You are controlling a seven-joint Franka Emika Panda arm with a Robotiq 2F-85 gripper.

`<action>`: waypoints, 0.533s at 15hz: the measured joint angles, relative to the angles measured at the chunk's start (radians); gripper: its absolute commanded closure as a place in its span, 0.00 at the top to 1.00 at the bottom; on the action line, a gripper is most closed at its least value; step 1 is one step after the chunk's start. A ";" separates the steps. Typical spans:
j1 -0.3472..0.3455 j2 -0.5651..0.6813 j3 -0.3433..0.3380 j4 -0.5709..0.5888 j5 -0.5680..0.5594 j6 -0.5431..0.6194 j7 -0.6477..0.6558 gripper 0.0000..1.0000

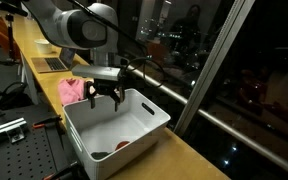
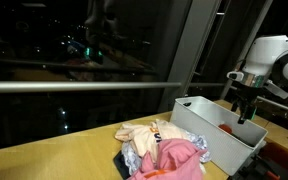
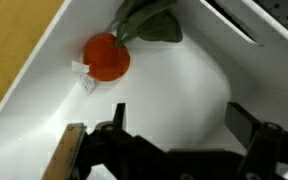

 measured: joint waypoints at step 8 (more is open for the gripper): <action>-0.067 0.135 -0.053 0.100 -0.117 0.045 -0.091 1.00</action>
